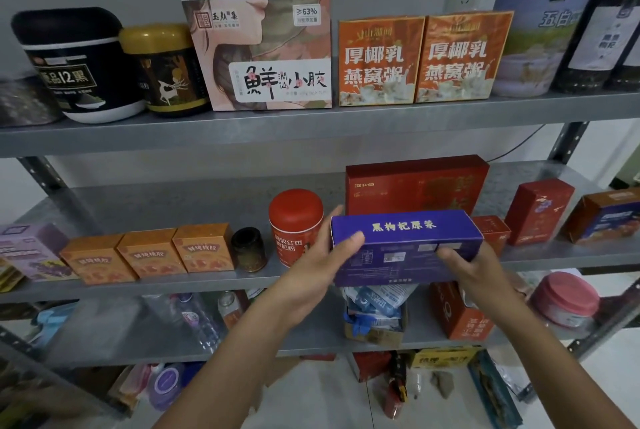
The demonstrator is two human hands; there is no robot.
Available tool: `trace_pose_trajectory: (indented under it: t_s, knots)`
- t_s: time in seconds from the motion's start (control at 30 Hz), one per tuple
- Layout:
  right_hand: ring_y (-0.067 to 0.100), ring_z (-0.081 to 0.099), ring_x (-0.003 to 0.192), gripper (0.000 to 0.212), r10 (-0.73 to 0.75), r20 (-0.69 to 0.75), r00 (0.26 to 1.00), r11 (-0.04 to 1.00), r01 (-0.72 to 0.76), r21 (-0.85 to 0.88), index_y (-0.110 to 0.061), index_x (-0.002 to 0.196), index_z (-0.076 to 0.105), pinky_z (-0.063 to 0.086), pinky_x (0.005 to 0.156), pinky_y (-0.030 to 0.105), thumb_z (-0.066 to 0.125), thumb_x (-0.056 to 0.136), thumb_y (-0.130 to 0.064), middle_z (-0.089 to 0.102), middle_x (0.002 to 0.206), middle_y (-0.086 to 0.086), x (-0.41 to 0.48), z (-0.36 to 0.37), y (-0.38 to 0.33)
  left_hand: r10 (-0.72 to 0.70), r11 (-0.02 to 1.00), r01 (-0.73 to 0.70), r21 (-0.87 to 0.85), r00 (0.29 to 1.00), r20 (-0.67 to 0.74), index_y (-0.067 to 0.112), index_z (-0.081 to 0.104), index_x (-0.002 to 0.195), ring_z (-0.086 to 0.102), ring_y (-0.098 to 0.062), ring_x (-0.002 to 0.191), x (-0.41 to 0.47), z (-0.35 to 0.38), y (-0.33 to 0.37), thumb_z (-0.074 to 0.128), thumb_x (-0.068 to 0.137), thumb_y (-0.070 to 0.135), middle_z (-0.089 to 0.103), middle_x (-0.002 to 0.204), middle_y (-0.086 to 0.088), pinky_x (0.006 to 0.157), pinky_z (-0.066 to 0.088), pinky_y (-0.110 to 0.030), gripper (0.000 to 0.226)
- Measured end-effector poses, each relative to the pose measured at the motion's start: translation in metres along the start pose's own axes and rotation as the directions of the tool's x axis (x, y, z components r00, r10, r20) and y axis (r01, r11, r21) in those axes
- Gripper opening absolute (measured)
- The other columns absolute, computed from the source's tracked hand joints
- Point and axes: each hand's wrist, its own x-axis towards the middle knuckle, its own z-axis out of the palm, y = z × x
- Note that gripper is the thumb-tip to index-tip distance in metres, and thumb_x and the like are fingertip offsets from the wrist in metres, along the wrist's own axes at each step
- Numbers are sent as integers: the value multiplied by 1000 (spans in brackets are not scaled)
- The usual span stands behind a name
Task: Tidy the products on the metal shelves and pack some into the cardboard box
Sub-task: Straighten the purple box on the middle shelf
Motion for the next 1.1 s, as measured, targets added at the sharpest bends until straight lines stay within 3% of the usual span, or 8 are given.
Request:
trace_pose_trajectory:
  t_s: [0.07,0.17,0.33,0.47,0.67,0.83,1.0,1.1]
  knots:
    - [-6,66,87,68,25,-8,1000,999,-25,-25,-29,99,59,47,70,5,56,62,-86,69,87,-29,2,4,-4,49,994,-42,98,997,-66,37,38,126,69,0,92,0,1,-1,53,75,52,64,113,7,75,55,-19,55]
    - [5,65,93,15,125,12,992,992,-125,-34,-33,95,59,46,62,5,59,85,-44,67,81,-22,6,11,1,102,991,-83,109,979,-179,32,44,113,71,-5,86,5,2,-7,50,75,55,68,105,3,70,56,-20,45]
    - [3,67,98,78,146,21,989,974,-148,171,-40,137,36,55,66,17,71,71,-63,58,121,-21,1,14,-2,13,998,1,61,976,-217,21,43,125,73,-6,78,10,4,-17,42,76,62,72,93,4,61,54,-15,64]
    - [10,71,84,49,199,-10,980,962,-194,190,-33,125,48,56,60,20,62,79,-38,64,111,2,2,16,2,-65,991,87,103,977,-205,15,39,133,72,-5,80,14,2,-18,36,87,63,71,100,0,58,51,-11,66]
    - [10,72,80,35,270,17,963,950,-269,159,-38,116,50,55,59,19,59,82,-37,67,103,1,2,13,8,-141,974,165,154,978,-154,21,34,135,70,-9,95,17,-1,-20,41,86,65,69,113,0,72,48,-16,67]
    - [11,72,78,42,304,56,951,939,-309,153,-36,123,49,55,58,19,59,82,-36,68,103,4,9,2,5,-100,965,122,234,989,-104,23,46,130,67,-13,104,16,-13,-16,66,69,51,65,121,-1,84,53,-20,70]
    - [16,73,84,58,332,188,924,939,-344,33,-37,130,48,58,64,23,64,74,-40,68,103,5,17,-10,-4,-231,893,188,408,971,58,25,49,137,64,-14,109,23,-25,-12,72,83,31,62,122,-4,86,54,-21,59]
    - [14,67,97,69,326,79,942,945,-326,-9,-39,138,39,54,76,25,63,74,-48,61,118,-6,26,-5,-6,-265,907,214,363,960,94,12,62,122,69,-14,98,27,-26,-18,66,90,28,72,108,-5,85,56,-25,36]
